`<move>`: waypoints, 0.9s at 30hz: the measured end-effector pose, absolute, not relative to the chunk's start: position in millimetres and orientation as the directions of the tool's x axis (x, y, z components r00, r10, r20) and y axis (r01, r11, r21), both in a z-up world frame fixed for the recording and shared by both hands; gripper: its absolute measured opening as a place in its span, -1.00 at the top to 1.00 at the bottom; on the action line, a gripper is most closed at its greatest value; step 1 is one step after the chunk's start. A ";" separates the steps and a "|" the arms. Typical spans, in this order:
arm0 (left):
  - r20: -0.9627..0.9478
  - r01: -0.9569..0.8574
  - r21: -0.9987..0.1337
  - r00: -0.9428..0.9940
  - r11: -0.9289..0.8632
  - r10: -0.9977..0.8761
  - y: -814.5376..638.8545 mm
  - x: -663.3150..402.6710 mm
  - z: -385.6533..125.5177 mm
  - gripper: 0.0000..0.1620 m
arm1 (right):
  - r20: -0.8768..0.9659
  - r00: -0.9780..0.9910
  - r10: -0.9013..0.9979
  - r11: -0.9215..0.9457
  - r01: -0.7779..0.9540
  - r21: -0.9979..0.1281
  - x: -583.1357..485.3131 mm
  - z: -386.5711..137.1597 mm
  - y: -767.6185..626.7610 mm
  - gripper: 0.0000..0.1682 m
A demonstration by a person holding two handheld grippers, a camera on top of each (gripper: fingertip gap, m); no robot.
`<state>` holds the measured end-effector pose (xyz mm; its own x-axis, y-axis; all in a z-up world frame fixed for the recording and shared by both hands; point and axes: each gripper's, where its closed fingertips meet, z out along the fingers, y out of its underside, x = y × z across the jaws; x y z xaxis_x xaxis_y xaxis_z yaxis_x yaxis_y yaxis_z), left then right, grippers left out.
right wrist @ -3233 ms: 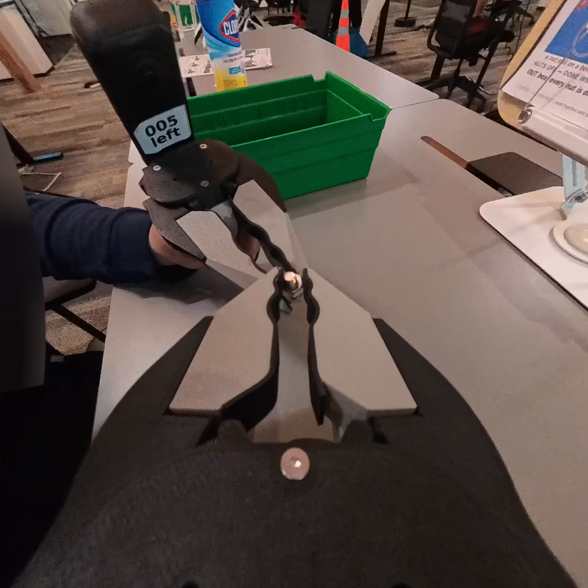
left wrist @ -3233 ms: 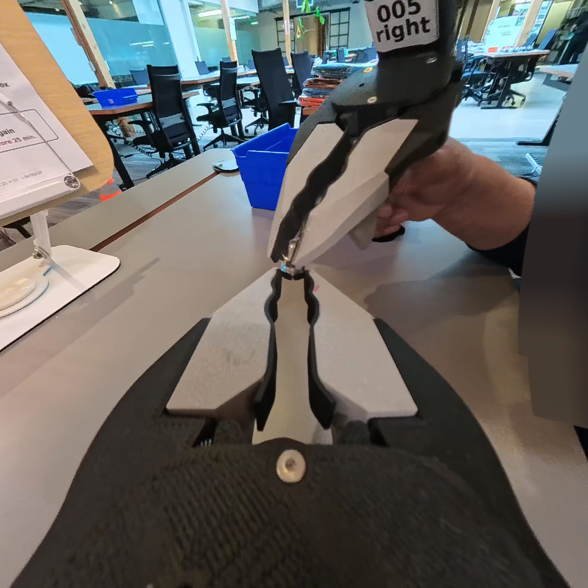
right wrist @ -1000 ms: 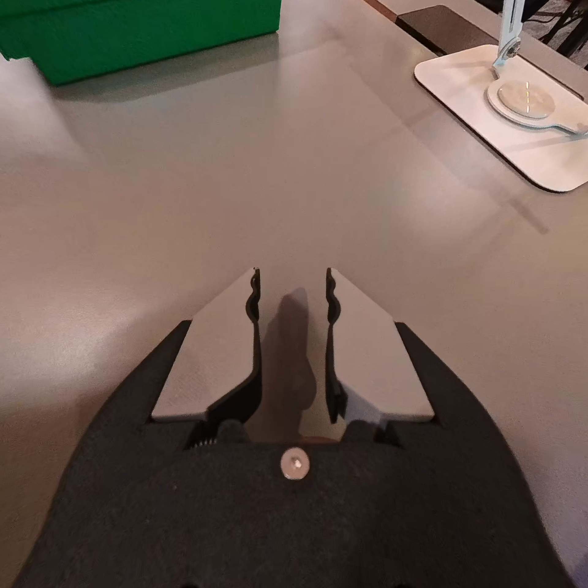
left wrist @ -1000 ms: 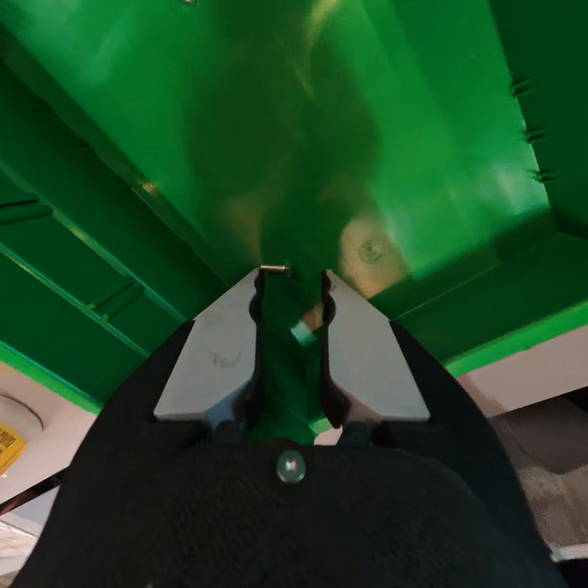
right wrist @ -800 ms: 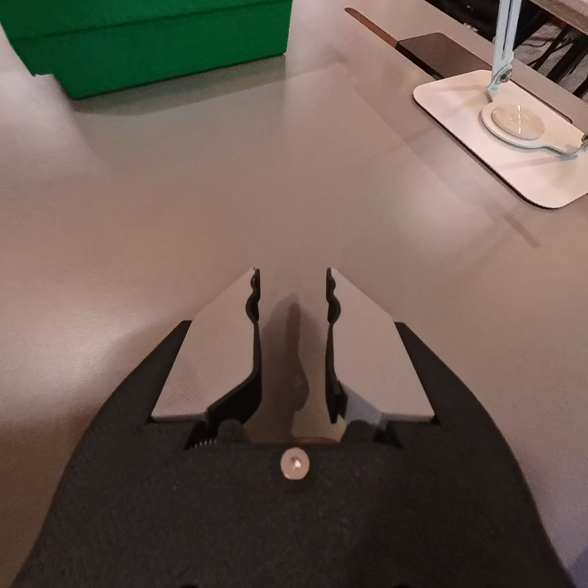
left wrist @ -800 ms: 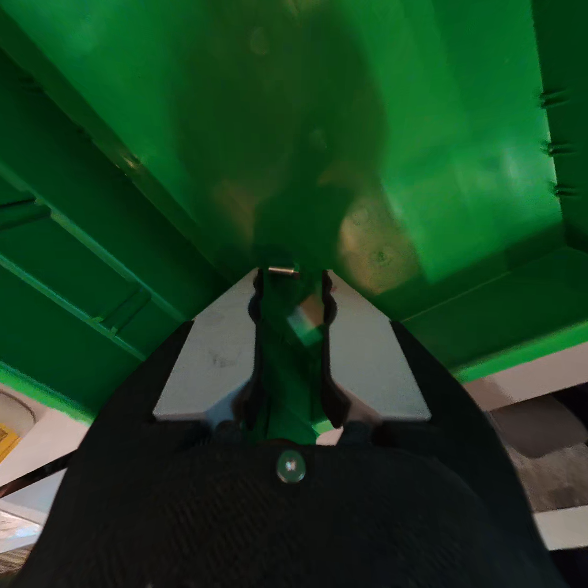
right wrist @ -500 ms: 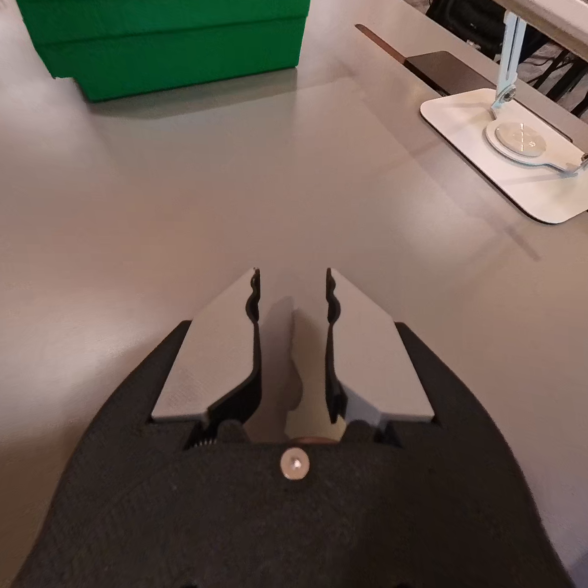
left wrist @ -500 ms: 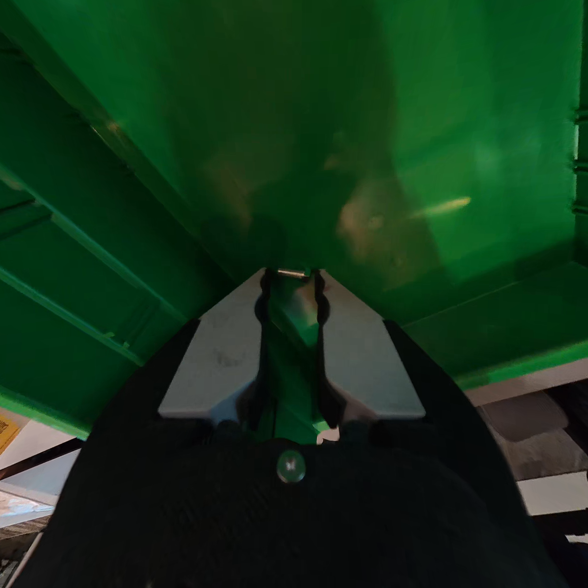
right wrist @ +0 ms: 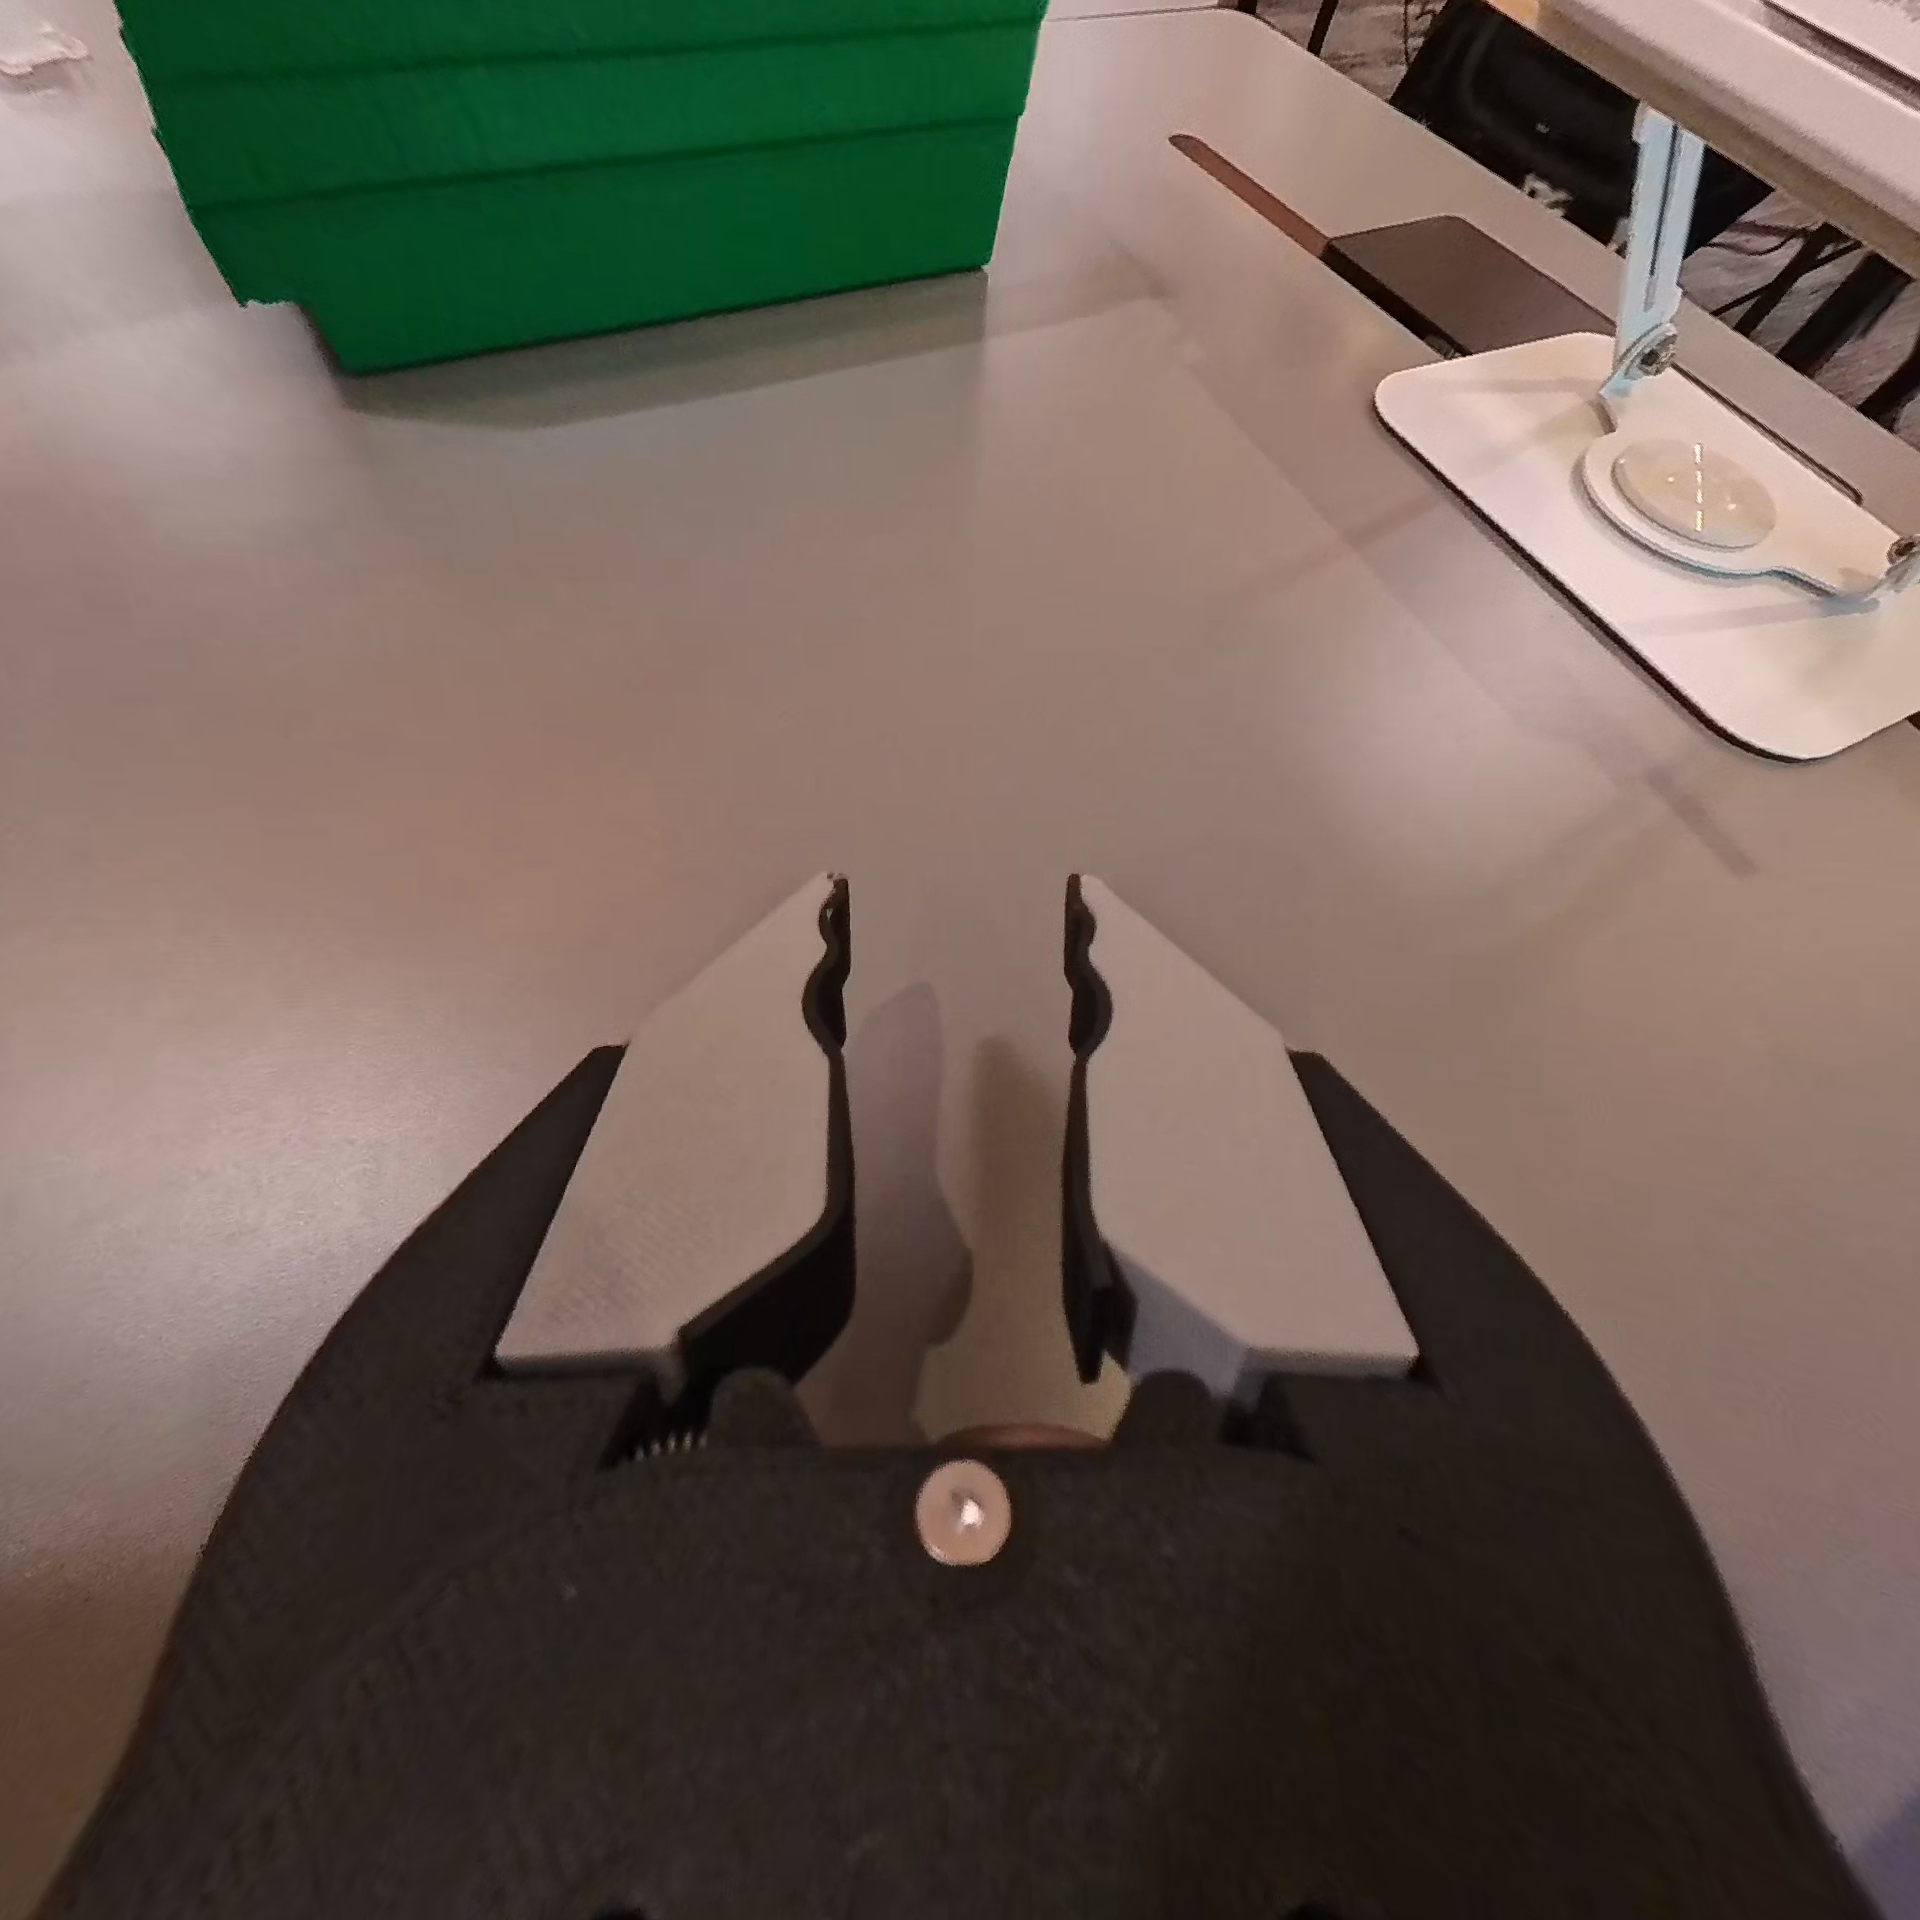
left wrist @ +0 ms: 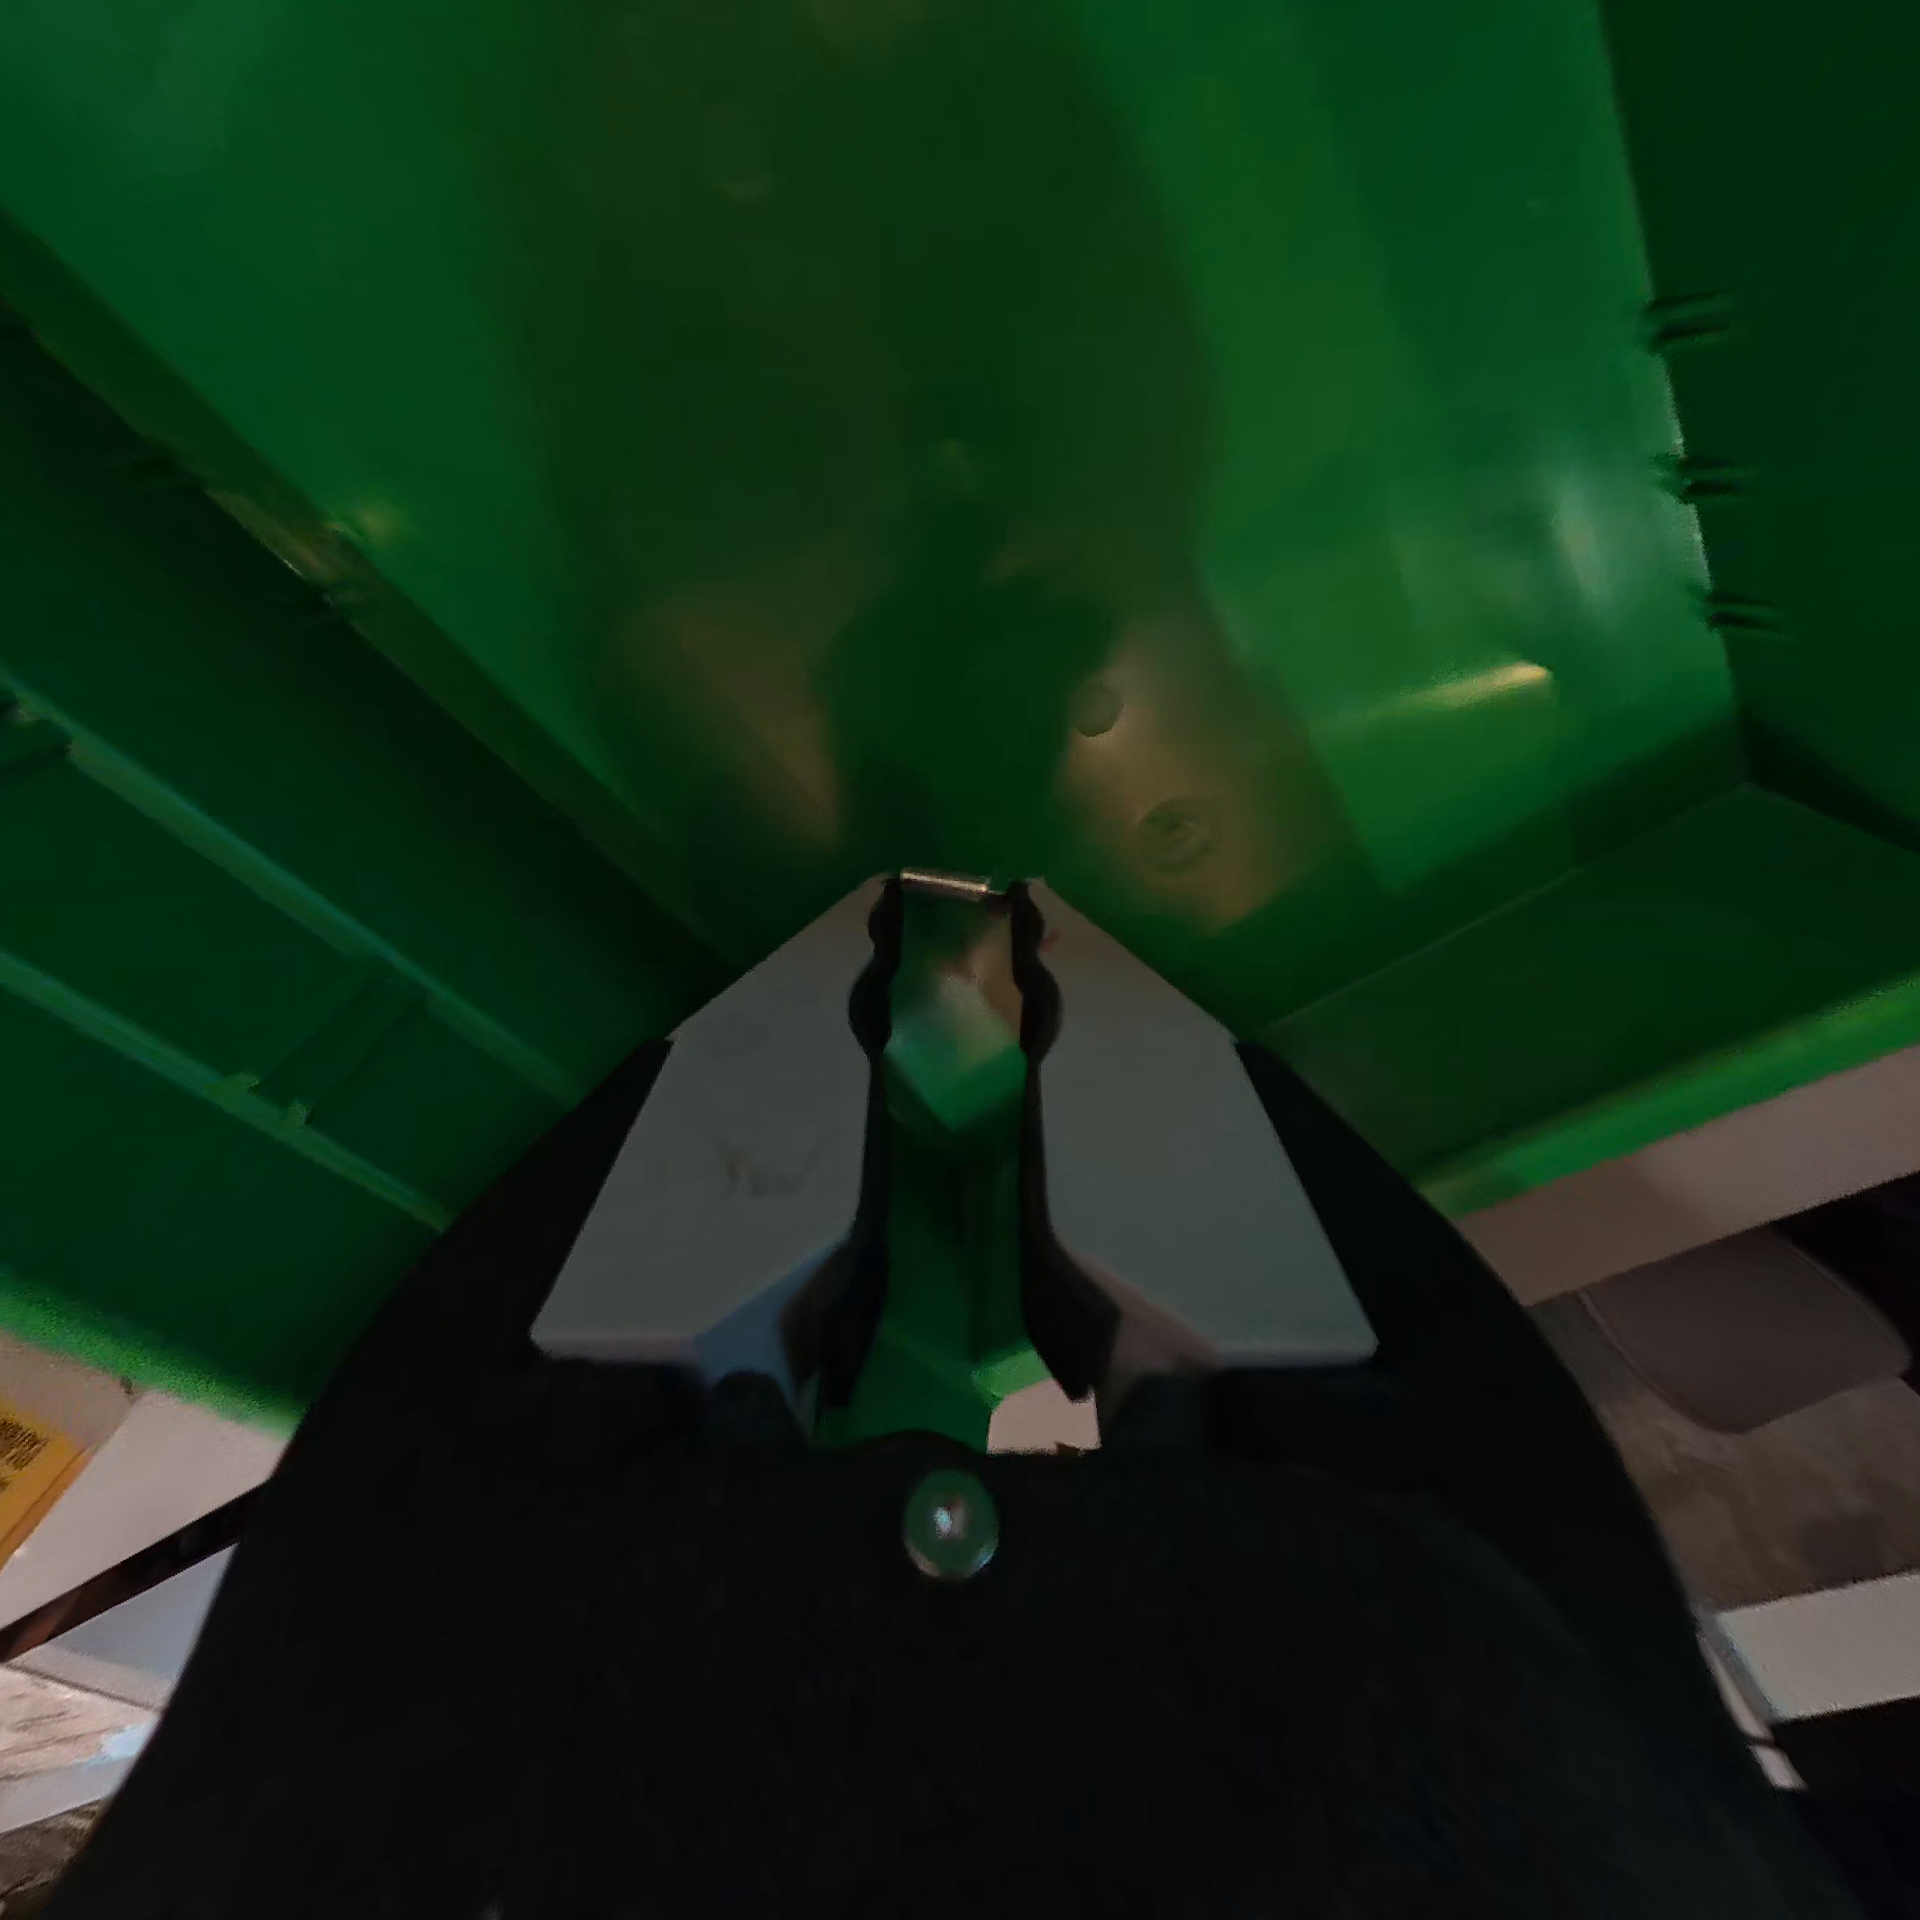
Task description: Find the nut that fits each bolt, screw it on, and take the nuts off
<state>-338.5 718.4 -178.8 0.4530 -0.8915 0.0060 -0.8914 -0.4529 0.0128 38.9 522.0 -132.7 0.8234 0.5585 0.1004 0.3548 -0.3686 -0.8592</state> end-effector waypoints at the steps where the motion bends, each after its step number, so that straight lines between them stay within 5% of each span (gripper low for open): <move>1: -0.007 -0.894 0.001 0.448 -0.448 -0.894 719.1 -337.1 -174.6 0.76 | 0.104 0.822 0.560 -0.370 0.360 -0.856 38.4 -133.7 521.9 0.54; 8: -0.109 -0.912 -0.167 0.394 -0.374 -0.913 721.0 -302.2 -113.5 0.77 | 0.122 0.813 0.569 -0.370 0.385 -0.846 35.4 -136.6 520.3 0.54; 15: -0.093 -0.911 -0.405 0.118 -0.071 -0.989 658.0 -173.4 -53.8 0.77 | 0.117 0.828 0.549 -0.369 0.366 -0.854 41.0 -132.2 521.8 0.54; 27: 0.032 -0.900 -0.351 -0.288 0.259 -0.957 525.5 -14.6 -157.8 0.77 | 0.131 0.850 0.510 -0.345 0.342 -0.874 54.2 -118.4 522.7 0.54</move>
<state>-14.6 525.5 -157.8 -0.2878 -0.9572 0.0320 -0.8999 0.2588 -0.3509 54.2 522.7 -118.4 0.8501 0.5100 0.1314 0.3421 -0.3450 -0.8740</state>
